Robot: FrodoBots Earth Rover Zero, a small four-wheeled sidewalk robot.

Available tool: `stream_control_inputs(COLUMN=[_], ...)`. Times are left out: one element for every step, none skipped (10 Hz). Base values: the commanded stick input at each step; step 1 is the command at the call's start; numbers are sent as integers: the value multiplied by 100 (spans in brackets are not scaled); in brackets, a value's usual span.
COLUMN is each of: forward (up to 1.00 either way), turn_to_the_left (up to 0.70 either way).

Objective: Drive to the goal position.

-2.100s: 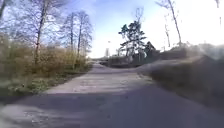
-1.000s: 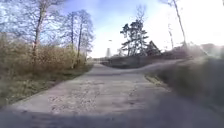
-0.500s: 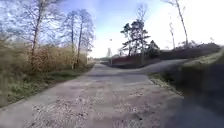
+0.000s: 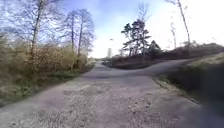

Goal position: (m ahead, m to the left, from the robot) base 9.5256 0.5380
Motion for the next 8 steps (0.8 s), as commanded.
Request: stream_control_inputs(forward=[100,100,100,100,100,100,100,100], turn_to_the_left=[0,0,0,0,0,0,0,0])
